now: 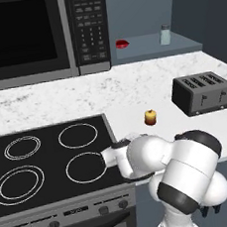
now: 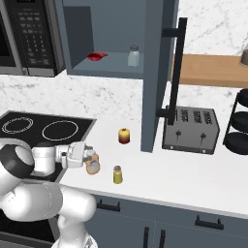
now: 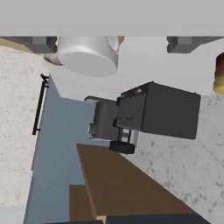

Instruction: Put the shaker and condiment bottle from the counter next to their counterparts in the cabinet.

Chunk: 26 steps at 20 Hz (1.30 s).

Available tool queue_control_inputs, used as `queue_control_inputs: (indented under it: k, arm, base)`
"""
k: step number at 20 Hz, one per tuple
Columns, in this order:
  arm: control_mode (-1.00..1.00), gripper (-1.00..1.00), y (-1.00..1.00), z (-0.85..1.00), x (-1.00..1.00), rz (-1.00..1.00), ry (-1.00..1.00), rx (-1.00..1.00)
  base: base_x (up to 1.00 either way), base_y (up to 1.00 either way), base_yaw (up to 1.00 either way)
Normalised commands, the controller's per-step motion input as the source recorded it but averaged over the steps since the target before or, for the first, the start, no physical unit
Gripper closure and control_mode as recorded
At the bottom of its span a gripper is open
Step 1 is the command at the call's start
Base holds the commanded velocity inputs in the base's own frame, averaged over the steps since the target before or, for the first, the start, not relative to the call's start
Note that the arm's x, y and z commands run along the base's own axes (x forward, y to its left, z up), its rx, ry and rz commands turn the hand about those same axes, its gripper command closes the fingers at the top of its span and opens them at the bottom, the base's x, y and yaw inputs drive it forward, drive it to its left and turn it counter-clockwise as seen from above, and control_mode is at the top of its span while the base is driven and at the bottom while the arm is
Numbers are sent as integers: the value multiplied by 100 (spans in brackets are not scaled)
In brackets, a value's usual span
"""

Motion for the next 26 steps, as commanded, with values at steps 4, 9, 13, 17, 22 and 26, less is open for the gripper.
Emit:
queue_control_inputs:
  k: [4,9,13,17,22,26]
  arm:
    - [-100,-100,0,-26,0,0,0,0]
    - [-100,100,0,-7,3,0,0,0]
    - [-100,100,0,0,0,0,0,0]
    - [-100,100,0,0,0,0,0,0]
    - [-100,100,2,42,-42,10,-11,-13]
    - [-100,100,1,81,-21,25,-14,-14]
  base:
    - [0,0,0]
    - [0,0,0]
    - [0,0,0]
    - [0,0,0]
    - [0,0,0]
    - [0,0,0]
